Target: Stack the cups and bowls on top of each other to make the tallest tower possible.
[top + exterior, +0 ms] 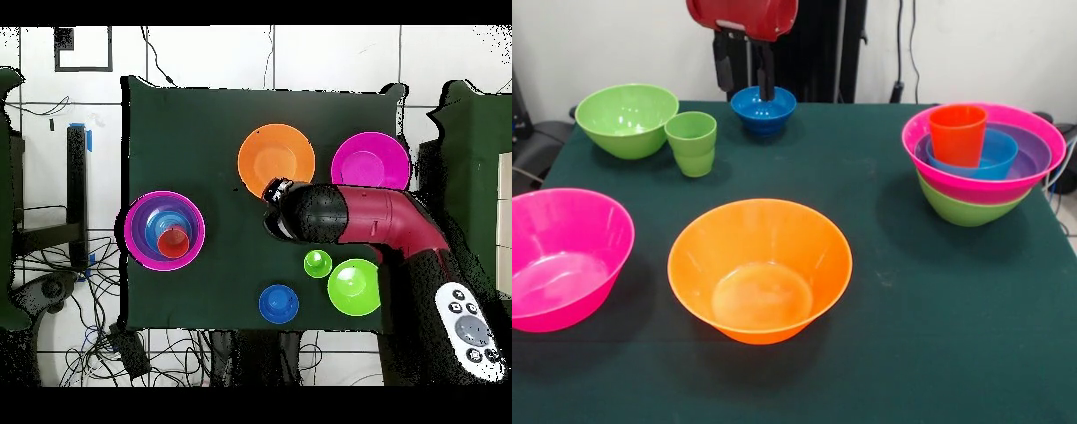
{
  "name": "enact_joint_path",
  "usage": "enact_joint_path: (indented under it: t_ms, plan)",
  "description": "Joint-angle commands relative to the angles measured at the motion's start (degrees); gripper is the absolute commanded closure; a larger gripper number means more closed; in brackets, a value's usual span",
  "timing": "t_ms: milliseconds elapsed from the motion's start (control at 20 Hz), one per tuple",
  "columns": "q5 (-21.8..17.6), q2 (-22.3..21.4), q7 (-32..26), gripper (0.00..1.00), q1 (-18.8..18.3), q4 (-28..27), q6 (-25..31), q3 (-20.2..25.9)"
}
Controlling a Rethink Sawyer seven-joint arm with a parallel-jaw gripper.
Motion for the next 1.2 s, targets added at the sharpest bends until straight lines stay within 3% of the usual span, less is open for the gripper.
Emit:
enact_joint_path:
  t_ms: [50,550,1200]
  plan:
    - [1.0,0.7,1.4,0.00,0.5,6.1,3.8,-2.9]
    - [2.2,2.0,6.6,0.00,1.8,6.4,0.9,-7.0]
    - [7.1,6.7,15.6,0.00,9.3,6.7,-7.3,-14.0]
